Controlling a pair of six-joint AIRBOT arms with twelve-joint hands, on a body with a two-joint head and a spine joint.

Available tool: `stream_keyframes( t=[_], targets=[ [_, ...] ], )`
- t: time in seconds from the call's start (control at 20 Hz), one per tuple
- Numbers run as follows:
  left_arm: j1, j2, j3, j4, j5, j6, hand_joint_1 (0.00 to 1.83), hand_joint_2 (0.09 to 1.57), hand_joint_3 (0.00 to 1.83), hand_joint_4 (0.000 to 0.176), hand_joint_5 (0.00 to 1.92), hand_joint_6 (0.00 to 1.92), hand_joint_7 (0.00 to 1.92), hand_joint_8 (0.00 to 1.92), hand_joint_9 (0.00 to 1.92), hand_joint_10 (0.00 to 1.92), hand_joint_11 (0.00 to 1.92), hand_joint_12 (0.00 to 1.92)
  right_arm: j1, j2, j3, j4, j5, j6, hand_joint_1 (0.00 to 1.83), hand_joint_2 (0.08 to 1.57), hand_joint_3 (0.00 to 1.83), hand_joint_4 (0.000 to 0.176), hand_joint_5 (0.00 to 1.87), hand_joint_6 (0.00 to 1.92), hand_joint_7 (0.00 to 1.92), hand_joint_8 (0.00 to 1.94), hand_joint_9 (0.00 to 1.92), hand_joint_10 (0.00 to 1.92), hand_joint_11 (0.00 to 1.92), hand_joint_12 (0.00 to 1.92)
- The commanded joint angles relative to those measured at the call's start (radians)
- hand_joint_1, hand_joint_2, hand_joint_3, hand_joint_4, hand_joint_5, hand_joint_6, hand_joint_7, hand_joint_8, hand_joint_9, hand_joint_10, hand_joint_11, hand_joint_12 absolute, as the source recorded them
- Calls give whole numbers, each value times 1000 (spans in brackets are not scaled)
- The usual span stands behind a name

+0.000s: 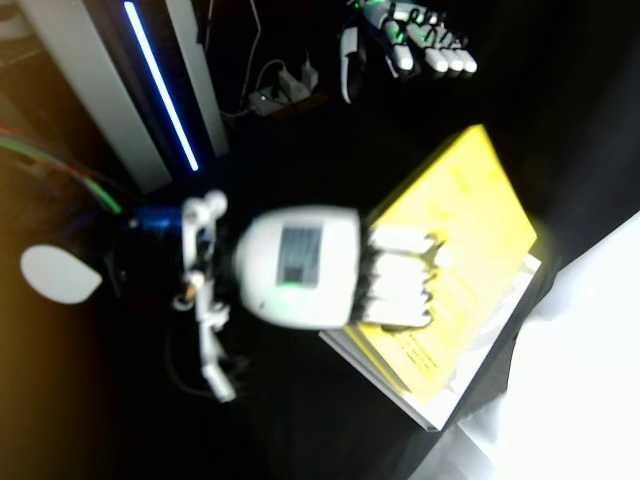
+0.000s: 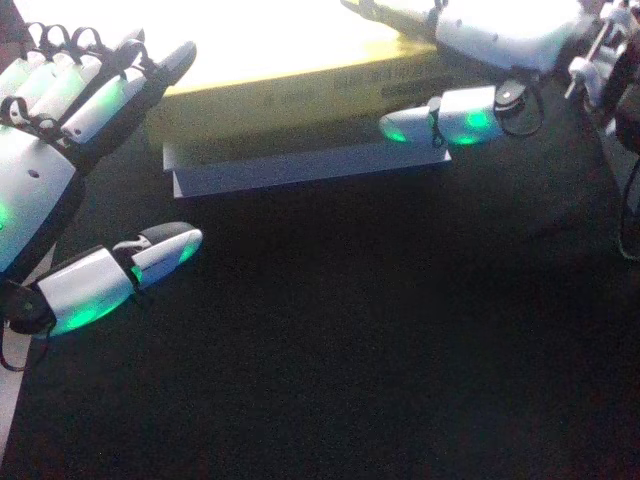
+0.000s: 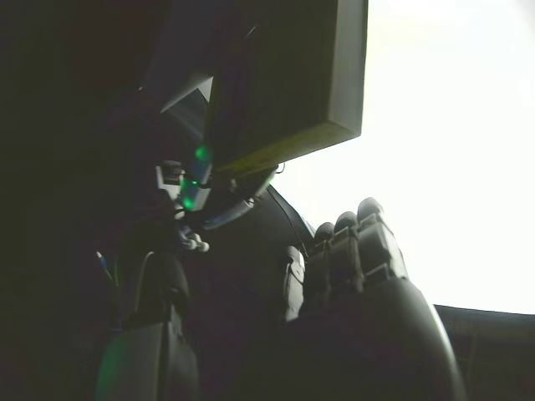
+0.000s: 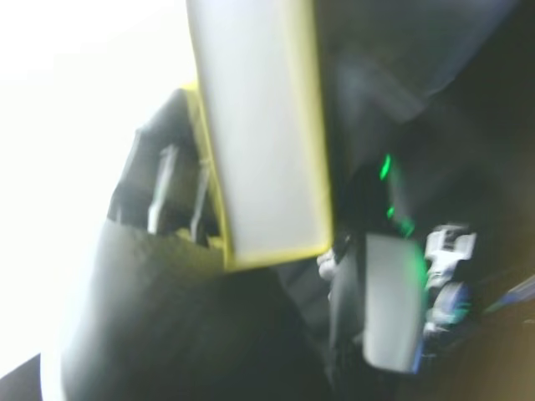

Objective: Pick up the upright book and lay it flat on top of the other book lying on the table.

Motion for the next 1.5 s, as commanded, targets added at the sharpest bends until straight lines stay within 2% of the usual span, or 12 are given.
stream_keyframes(
  t=[0.0,0.15,0.25,0.4,0.75,0.85,0.9,1.05,1.1,1.15,1.35,1.45],
  targets=[
    [-5,4,0,22,-129,-4,493,1143,0,176,0,0,0,0,0,0,0,0,-3,5,1,39,24,39,31,1343,0,0,0,0,36,38,0,456,0,1452],
    [-3,4,0,19,-131,-4,443,1151,2,176,0,0,0,0,0,0,0,0,-14,18,-3,6,68,130,58,1249,0,0,0,0,0,0,0,23,0,582],
    [-1,4,-2,17,-134,-4,448,1162,6,176,0,0,0,0,0,0,0,0,-15,53,-29,-22,108,188,85,1199,0,10,0,0,0,0,0,0,0,45],
    [4,5,-3,10,-134,-4,496,1170,5,176,0,0,0,0,0,0,0,0,-14,123,-104,-22,149,188,5,1215,2,0,0,0,0,0,0,0,0,0],
    [26,26,-14,-12,-155,-4,485,1171,3,176,0,0,0,0,0,0,0,0,-9,298,-268,20,327,188,0,1167,0,63,0,0,0,0,0,0,0,0],
    [28,34,-14,-15,-157,-4,431,1153,0,176,0,0,0,0,0,0,0,0,-9,355,-313,32,383,188,0,1140,0,58,0,0,0,0,0,0,0,0],
    [28,40,-15,-15,-160,-4,418,1154,0,176,0,0,0,0,0,0,0,0,-9,381,-335,40,411,188,0,1151,0,30,0,0,0,0,0,0,0,0],
    [29,66,-22,-15,-180,-3,472,1132,0,176,0,0,0,0,0,0,0,0,-9,464,-388,67,488,188,0,1196,0,45,0,0,0,0,0,0,0,0],
    [30,73,-24,-15,-186,-3,514,1125,0,176,0,0,0,0,0,0,0,0,-9,476,-399,69,499,188,0,1187,0,8,0,0,0,0,0,0,0,0],
    [35,90,-30,-15,-204,-2,535,1116,0,176,0,0,0,0,0,0,0,0,-10,500,-419,71,521,188,76,1201,0,1,0,0,0,0,0,0,0,0],
    [55,130,-48,-15,-256,10,454,1091,0,176,0,0,0,0,0,0,0,0,-15,551,-461,90,575,188,202,1183,0,26,0,0,0,0,0,0,0,0],
    [55,142,-49,-2,-268,17,403,1079,0,176,0,0,0,0,0,0,0,0,-45,575,-483,112,612,187,134,1178,0,21,0,0,0,0,0,0,0,0]
  ],
)
